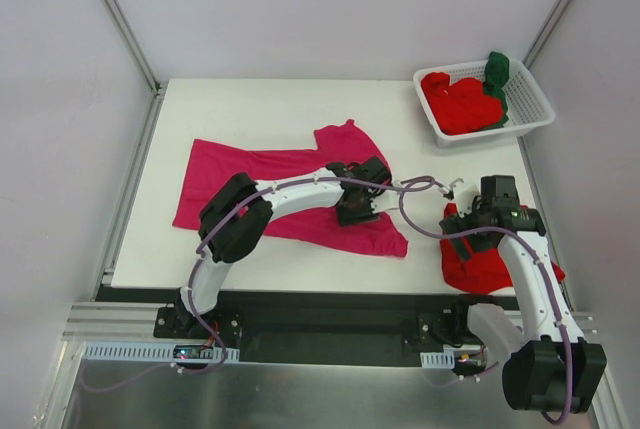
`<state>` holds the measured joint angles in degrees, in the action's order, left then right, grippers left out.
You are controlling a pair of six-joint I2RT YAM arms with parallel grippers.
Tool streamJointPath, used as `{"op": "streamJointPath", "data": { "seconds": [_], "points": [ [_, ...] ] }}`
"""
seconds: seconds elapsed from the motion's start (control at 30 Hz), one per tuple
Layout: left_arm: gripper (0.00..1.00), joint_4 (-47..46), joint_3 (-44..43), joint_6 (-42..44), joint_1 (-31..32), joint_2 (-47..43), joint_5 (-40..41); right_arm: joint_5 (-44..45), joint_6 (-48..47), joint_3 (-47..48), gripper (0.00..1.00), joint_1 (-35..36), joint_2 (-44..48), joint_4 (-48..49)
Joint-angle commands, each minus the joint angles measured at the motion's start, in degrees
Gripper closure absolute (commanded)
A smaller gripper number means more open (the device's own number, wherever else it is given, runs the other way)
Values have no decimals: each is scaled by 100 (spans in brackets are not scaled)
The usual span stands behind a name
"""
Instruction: Fold and stack the t-shirts
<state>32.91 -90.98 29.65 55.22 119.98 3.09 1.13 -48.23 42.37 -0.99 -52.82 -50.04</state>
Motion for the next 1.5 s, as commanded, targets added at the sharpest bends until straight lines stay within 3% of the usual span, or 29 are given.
{"op": "streamJointPath", "data": {
  "seconds": [0.0, 0.53, 0.97, 1.47],
  "points": [
    [50, 199, -87, 217, -73, -10, 323, -315, 235, 52, 16, -6, 131, 91],
    [47, 304, -324, 261, -64, -318, 499, -359, 217, 8, 15, 3, 166, 65],
    [45, 735, -289, -214, 164, -511, -265, -350, 147, -27, 15, 55, 123, 30],
    [46, 700, -500, 129, 112, -230, 78, -324, 147, 8, 14, 91, 96, 82]
  ]
}}
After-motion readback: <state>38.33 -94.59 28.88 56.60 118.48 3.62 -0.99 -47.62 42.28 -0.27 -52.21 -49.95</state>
